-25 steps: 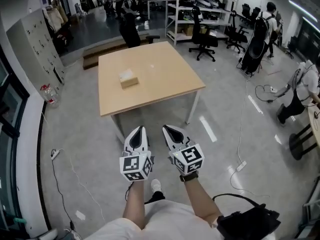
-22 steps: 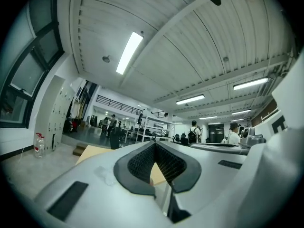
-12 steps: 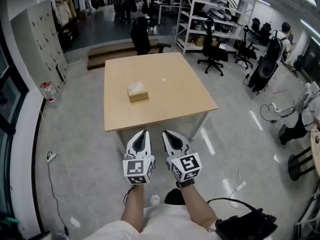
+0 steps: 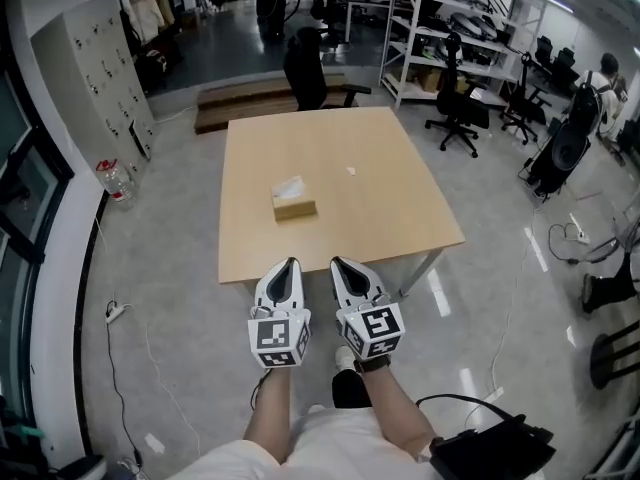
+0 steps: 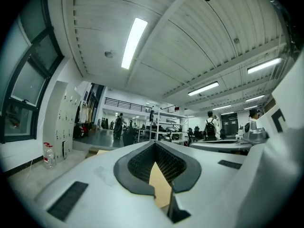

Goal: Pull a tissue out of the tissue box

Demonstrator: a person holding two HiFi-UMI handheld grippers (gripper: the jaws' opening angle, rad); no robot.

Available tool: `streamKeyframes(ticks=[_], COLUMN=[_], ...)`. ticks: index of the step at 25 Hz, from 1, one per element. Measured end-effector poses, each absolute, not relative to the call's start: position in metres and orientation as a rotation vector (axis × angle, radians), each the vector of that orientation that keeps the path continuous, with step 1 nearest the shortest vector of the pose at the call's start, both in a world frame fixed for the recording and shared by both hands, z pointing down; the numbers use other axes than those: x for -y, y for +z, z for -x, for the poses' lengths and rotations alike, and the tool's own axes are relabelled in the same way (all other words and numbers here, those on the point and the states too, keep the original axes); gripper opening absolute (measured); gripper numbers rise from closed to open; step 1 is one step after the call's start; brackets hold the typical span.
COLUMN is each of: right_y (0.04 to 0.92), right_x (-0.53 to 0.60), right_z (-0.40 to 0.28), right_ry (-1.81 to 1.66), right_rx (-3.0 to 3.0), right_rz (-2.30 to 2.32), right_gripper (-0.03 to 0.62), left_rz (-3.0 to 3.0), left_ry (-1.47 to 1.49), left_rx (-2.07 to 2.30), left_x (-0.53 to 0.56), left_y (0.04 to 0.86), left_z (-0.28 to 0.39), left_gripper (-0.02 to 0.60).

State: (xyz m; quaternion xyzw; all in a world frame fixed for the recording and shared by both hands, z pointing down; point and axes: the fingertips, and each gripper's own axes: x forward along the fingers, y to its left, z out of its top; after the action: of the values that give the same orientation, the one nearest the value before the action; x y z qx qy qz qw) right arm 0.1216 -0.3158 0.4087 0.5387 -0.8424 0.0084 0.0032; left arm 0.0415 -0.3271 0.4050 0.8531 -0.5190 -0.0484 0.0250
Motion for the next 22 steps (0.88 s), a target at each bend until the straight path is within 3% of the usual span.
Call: streamKeyframes(ticks=[13,22], right_y=[0.37,0.409], right_x=[0.487,0.567], right_z=[-0.188,-0.19], right_ry=[-0.061,0.082], right_rx=[2.738,2.753], right_rz=[-1.583,-1.486], right_gripper=[0.003,0.003], left_rz=[-2.628,-2.482], left_ry=[-0.155,-0.028], left_rx=[1.728,1.84], left_x=[0.492,0.556], left_y=[0.381,0.415], left_z=[-0.112,-0.097], left_gripper=[0.0,0.0])
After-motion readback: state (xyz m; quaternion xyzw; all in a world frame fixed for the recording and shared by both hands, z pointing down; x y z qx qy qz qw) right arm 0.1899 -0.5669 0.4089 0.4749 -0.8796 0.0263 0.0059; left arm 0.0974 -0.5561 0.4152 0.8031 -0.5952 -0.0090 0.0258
